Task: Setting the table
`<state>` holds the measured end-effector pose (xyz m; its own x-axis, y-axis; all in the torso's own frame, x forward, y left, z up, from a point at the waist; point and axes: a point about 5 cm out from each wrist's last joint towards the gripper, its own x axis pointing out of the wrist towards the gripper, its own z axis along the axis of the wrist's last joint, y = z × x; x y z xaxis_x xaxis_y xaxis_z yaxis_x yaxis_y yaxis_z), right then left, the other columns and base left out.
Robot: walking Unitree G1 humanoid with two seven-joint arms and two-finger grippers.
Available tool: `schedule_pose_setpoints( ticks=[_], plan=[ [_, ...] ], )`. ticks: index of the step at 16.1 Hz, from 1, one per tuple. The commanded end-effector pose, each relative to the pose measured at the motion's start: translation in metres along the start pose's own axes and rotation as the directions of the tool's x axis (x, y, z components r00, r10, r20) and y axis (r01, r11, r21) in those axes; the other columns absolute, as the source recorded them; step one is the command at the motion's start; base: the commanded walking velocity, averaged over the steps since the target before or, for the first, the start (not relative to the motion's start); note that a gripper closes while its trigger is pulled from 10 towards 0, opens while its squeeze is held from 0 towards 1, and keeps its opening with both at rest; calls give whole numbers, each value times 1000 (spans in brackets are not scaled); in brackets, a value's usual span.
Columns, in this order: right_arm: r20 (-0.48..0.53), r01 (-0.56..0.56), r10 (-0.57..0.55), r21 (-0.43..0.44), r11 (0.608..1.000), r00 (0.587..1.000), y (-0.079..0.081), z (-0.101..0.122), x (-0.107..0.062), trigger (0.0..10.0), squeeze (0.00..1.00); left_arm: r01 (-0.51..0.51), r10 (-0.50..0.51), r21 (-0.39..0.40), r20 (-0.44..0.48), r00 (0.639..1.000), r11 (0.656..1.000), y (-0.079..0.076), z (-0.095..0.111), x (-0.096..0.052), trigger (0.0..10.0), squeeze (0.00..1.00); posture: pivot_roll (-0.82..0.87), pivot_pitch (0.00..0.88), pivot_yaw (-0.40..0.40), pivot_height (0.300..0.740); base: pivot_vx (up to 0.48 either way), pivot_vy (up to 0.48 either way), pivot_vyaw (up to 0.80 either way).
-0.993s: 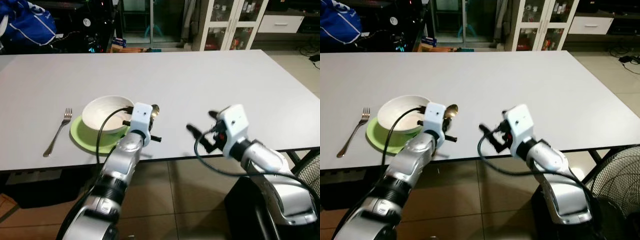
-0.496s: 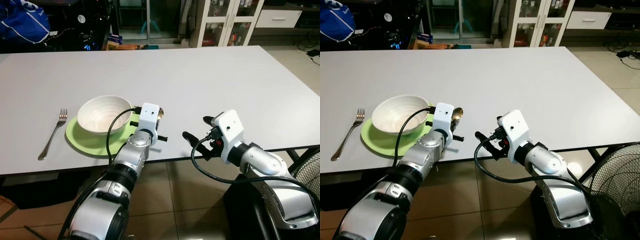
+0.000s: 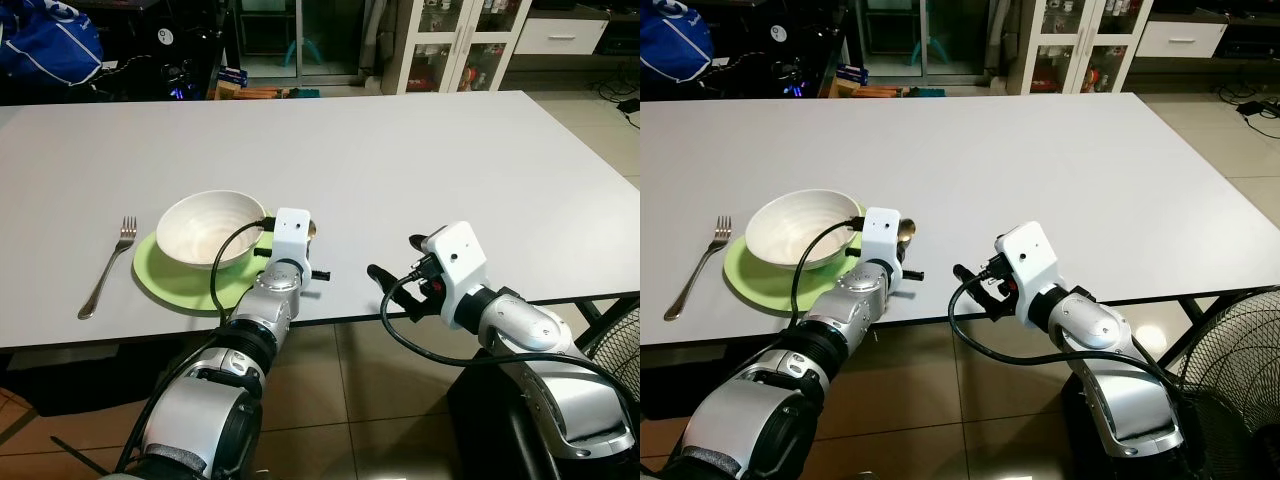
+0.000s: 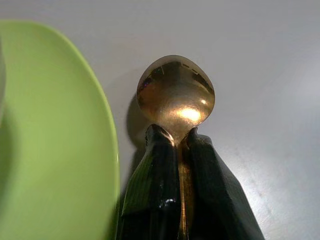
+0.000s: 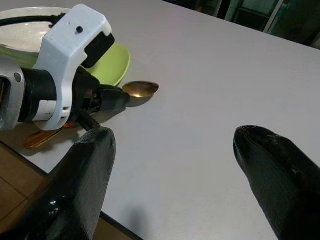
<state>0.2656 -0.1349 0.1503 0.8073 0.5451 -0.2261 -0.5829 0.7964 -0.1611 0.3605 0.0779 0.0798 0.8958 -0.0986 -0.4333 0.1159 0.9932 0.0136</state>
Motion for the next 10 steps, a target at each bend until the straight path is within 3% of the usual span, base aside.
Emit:
schedule_pose_setpoints(
  ticks=[1,4,5,6,7,9,10],
  plan=[
    [-9,7,-7,-2,1000,1000,0,0,-1,10000,0,-2,2,3,24,1000,1000,-2,9,1,10000,0,-54,0,16,740,0,0,0],
    [-8,8,-8,-3,1000,1000,0,1,0,10000,0,8,-8,-7,15,1000,1000,-3,9,2,10000,0,-56,0,19,740,0,0,0],
    [-8,9,-9,-3,1000,1000,1,0,0,10000,0,-4,4,-8,11,1000,1000,-2,9,2,10000,98,-57,0,21,740,0,0,0],
    [-8,10,-10,-3,1000,1000,1,0,0,10000,0,-7,7,-9,9,1000,1000,-2,9,2,10000,98,-57,0,21,740,0,0,0],
    [-8,12,-12,-3,1000,1000,1,0,0,10000,0,-7,7,-12,6,1000,1000,-2,8,2,10000,482,-58,0,22,740,0,0,0],
    [-8,13,-13,-5,1000,1000,1,0,1,10000,0,4,-4,-19,6,1000,1000,-3,9,3,10000,506,-58,0,22,740,0,0,0],
    [-7,14,-14,-5,1000,1000,1,1,1,10000,0,15,-15,-24,7,1000,1000,-4,9,3,10000,627,-58,0,22,740,0,0,0]
  ],
)
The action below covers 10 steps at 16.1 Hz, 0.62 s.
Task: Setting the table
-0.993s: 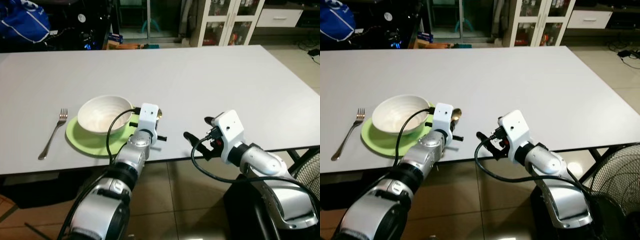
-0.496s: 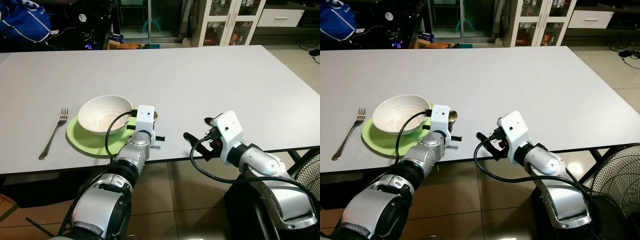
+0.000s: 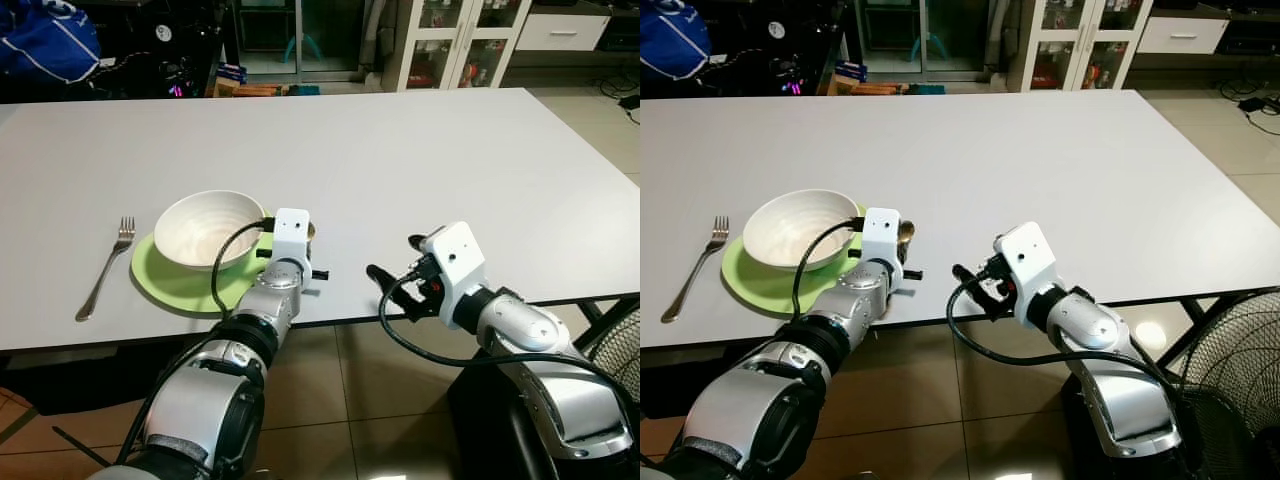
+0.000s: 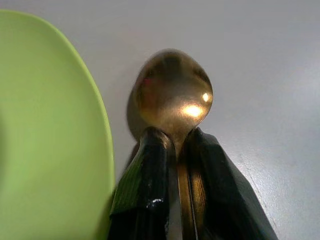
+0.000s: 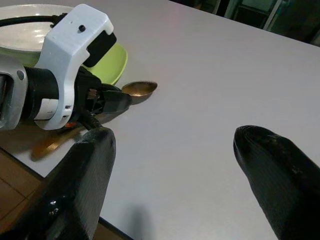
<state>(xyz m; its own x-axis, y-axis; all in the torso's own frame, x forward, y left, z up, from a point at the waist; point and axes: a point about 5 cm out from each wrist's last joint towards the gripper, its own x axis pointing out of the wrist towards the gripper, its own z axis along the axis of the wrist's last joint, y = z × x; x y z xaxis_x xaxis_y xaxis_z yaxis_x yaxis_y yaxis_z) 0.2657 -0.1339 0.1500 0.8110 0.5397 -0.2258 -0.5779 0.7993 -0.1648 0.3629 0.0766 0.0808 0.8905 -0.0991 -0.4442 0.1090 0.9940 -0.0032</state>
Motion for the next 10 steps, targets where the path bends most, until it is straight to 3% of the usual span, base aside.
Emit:
schedule_pose_setpoints(
  ticks=[1,3,5,10],
  plan=[
    [-5,8,-8,-4,1000,1000,0,1,0,10000,0,19,-19,-4,22,1000,1000,-4,7,1,10000,733,-58,0,22,740,0,0,0],
    [-4,9,-9,-5,1000,1000,0,1,1,10000,0,19,-19,-7,24,1000,1000,-4,8,1,10000,957,-58,0,23,740,0,0,0],
    [-4,11,-11,-5,1000,1000,0,1,1,10000,0,23,-22,-8,25,999,1000,-4,8,1,10000,1000,-59,0,25,740,0,0,0],
    [-3,16,-16,-5,1000,1000,-1,1,0,10000,0,39,-40,20,53,998,999,-6,14,1,10000,1000,-59,0,25,740,0,0,0]
  ],
)
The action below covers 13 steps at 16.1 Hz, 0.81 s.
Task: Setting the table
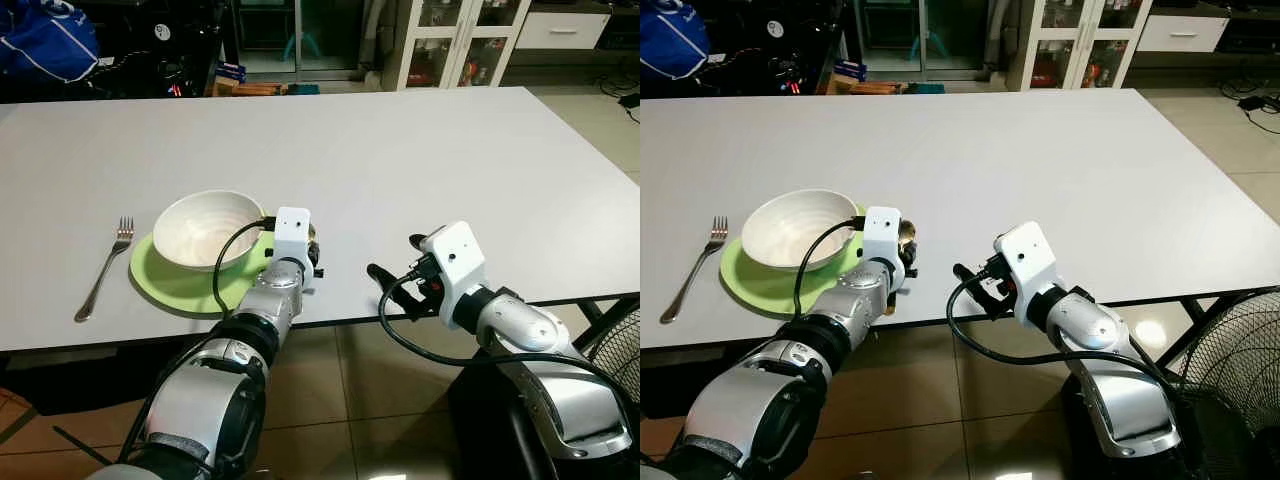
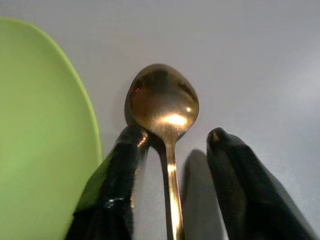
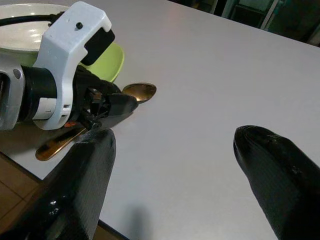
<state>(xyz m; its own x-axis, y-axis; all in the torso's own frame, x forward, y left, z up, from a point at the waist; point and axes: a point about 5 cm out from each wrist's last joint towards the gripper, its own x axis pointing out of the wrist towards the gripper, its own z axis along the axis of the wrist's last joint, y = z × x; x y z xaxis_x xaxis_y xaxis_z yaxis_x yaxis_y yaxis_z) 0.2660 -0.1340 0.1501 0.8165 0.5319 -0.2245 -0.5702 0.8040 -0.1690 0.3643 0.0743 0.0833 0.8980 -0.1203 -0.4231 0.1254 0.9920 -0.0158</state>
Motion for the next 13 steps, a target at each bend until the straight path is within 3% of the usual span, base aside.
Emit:
schedule_pose_setpoints(
  ticks=[1,2,8,10,12,13],
  plan=[
    [-2,7,-7,-3,1000,1000,-1,1,1,10000,0,20,-22,40,41,999,999,-5,13,1,10000,725,-58,0,25,740,0,0,0],
    [-2,7,-7,-4,1000,1000,-1,1,1,10000,0,23,-26,51,50,998,998,-5,15,1,10000,0,-58,0,23,740,0,0,0],
    [3,6,-6,-5,1000,1000,-2,2,3,10000,0,69,-78,70,131,988,995,-11,36,-1,10000,0,-51,0,17,740,0,0,0],
    [7,7,-7,-6,1000,1000,-3,3,3,10000,0,121,-135,78,209,969,990,-18,51,-3,10000,0,-53,0,17,740,0,0,0],
    [98,127,-127,12,992,987,-15,18,4,10000,0,190,-234,143,440,867,971,-22,95,-18,10000,0,-56,0,22,740,0,0,0],
    [133,185,-188,34,982,973,-21,24,4,10000,0,186,-245,167,488,838,968,-19,105,-23,10000,0,-56,0,22,740,0,0,0]
  ],
)
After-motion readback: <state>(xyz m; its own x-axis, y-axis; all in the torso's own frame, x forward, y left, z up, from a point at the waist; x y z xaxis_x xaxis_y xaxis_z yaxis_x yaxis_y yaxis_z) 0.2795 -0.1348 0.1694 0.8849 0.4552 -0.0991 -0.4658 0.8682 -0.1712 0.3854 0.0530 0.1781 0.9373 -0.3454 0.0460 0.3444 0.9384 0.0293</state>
